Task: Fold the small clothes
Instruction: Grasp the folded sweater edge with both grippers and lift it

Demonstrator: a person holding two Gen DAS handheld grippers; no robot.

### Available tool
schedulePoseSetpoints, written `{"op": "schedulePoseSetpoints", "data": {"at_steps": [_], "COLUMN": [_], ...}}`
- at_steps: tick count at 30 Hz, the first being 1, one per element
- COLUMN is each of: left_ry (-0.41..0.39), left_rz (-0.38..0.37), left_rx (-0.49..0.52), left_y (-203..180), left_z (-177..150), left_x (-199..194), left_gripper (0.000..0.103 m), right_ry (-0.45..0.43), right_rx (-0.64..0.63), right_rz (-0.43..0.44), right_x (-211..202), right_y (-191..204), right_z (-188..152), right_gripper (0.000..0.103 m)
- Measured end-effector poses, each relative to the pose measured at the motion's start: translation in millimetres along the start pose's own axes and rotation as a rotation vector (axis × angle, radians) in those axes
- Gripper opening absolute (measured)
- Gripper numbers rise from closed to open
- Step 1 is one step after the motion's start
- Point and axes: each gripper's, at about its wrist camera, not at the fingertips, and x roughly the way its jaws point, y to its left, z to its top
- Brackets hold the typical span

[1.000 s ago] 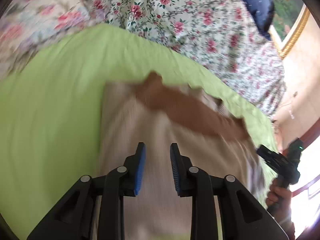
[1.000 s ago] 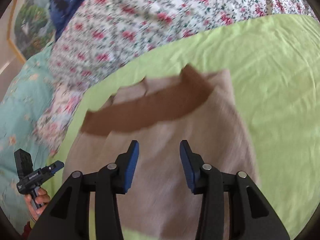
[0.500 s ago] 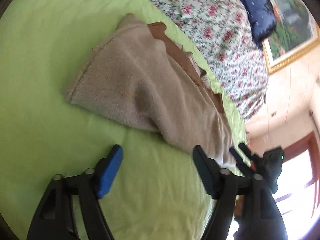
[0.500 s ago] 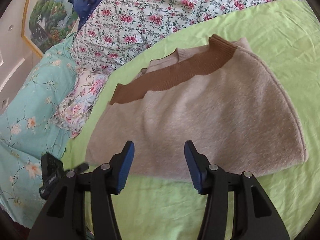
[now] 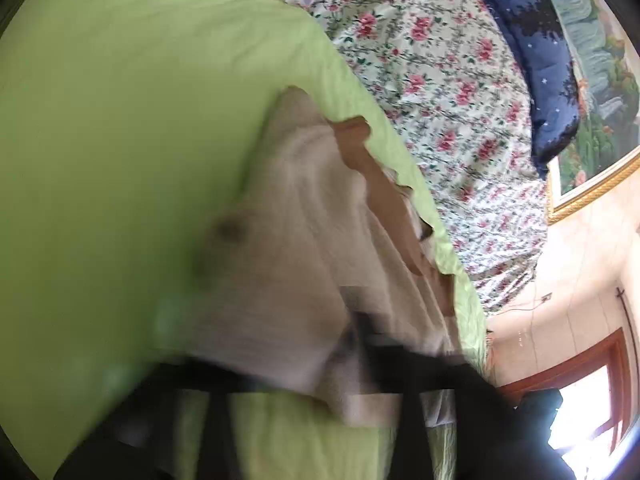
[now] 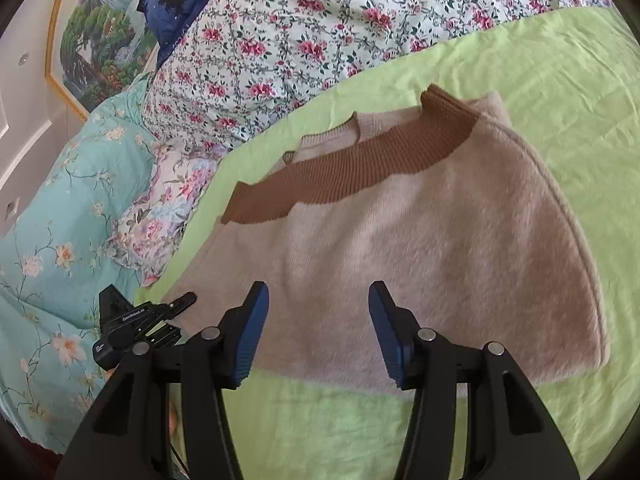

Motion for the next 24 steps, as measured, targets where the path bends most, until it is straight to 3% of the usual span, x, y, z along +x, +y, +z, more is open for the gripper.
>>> {"op": "schedulePoseSetpoints", "data": {"at_steps": [6,11,14,18,24], "left_ry": [-0.042,-0.016,-0.019,-0.054,-0.048], "left_rz": [0.012,0.044,0.057,0.076,-0.002], "left_rx": [0.102,0.059,0.058,0.202,0.489], "left_y": [-10.2,-0.7,-1.5,-37.8,-137.5], "left_z": [3.3,2.8,6.1,4.1,-18.0], "left_x": [-18.8,-6.3,-0.4,-3.4,2.2], "left_gripper": [0.011,0.022,0.02,0.012,0.01], "right_ry": [-0.031,-0.029,-0.009,0.017,0.055], "right_rx": [0.015,0.023,0.025,0.031,0.086], "right_rz": [-0.004,-0.003,-0.003,0.015,0.104], "right_x": [-7.5,-9.5,-6.4,-1.9,3.0], "right_y": [-11.8,-19.9,-27.5,-37.8,-55.3], "right_z": [12.8,20.2,28.6,44.3,71.9], "right_gripper": [0.053,0.053,0.053,0.053,0.054]}}
